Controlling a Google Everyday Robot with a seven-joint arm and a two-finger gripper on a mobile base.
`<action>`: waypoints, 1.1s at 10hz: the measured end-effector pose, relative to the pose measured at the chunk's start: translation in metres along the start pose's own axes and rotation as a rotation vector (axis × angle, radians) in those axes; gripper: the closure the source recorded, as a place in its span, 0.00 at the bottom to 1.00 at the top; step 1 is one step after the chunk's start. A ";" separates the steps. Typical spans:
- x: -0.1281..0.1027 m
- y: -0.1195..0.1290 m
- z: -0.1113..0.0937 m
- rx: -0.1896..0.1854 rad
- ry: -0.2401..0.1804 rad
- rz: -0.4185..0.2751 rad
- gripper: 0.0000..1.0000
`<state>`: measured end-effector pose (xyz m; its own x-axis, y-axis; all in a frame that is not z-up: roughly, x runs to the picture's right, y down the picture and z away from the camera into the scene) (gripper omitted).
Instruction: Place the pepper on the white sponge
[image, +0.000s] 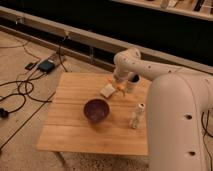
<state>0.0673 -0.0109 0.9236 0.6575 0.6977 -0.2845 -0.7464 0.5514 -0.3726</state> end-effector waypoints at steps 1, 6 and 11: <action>-0.004 0.003 0.008 -0.003 0.007 -0.006 1.00; -0.006 -0.011 0.042 0.006 0.043 0.026 1.00; -0.025 -0.007 0.042 -0.016 0.030 0.003 1.00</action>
<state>0.0512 -0.0131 0.9706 0.6583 0.6851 -0.3120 -0.7467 0.5417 -0.3860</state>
